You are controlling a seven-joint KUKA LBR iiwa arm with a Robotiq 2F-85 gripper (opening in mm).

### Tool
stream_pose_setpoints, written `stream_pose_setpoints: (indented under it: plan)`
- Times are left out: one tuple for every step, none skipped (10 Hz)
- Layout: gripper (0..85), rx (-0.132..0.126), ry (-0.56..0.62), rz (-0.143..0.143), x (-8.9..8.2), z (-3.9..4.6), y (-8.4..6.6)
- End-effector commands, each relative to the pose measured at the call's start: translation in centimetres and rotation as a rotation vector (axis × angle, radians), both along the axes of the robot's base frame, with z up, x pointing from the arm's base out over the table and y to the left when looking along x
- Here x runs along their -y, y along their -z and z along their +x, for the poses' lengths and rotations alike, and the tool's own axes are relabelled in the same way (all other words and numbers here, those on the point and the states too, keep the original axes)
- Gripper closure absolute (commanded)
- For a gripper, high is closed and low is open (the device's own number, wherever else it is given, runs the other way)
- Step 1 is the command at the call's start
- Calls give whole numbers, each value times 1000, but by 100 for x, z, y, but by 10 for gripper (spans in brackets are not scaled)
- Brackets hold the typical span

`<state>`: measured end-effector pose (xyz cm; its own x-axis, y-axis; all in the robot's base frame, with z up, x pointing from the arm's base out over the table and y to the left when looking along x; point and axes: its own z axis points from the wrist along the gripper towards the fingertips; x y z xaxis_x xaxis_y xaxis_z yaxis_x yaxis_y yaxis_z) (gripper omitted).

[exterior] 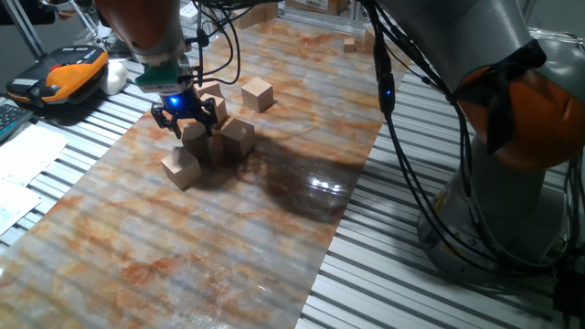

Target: Stack the blocks into a pyramid shape

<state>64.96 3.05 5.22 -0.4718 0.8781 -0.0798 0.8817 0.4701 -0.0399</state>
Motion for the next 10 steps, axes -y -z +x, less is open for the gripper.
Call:
stream_pose_setpoints:
  plan:
    - [170, -1, 0, -1, -1, -1, 1]
    - [170, -1, 2, -3, 0, -2, -2]
    - [170, 0, -4, 0, 3, -5, -4]
    - [340, 2, -14, 4, 7, -8, -4]
    - [340, 5, -19, 8, 13, -10, -1]
    - [340, 6, -25, 11, 15, -11, 1]
    - [340, 6, -28, 9, 15, -11, 1]
    - [510, 6, -33, 9, 16, -11, 2]
    - [510, 5, -34, 7, 16, -12, 1]
    - [850, 8, -38, 8, 24, -16, 2]
